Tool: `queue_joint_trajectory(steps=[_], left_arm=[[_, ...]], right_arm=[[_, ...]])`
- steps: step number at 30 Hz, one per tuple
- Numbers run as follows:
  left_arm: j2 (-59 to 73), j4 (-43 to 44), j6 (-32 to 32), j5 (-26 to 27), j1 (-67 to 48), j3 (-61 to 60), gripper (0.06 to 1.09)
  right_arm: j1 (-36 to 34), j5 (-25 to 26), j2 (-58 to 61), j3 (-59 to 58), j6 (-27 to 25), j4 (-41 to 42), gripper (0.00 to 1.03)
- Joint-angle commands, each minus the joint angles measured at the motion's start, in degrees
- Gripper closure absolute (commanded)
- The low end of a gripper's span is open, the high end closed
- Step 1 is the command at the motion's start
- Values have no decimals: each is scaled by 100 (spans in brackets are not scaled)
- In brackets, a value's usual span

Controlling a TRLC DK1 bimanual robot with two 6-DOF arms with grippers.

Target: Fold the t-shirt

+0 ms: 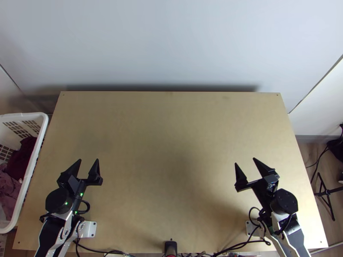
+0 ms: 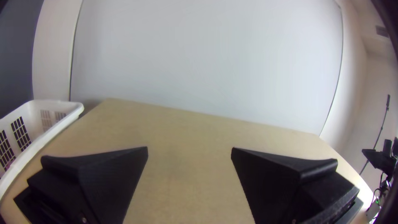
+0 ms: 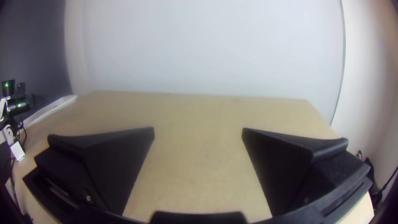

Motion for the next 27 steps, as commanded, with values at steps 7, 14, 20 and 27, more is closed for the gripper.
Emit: queue_joint_trajectory(steps=[7,14,20,27], left_arm=[[82,-48,55,-27,173,-14,11],[12,-39,20,-53,402,-14,11],[3,-30,64,-53,534,-14,11],[12,-91,-279,-71,639,-14,11]], right_arm=[[-71,12,5,0,-130,38,4],[-167,39,5,8,-236,56,5],[-273,39,-3,8,-236,21,5],[-501,39,14,0,-183,12,5]])
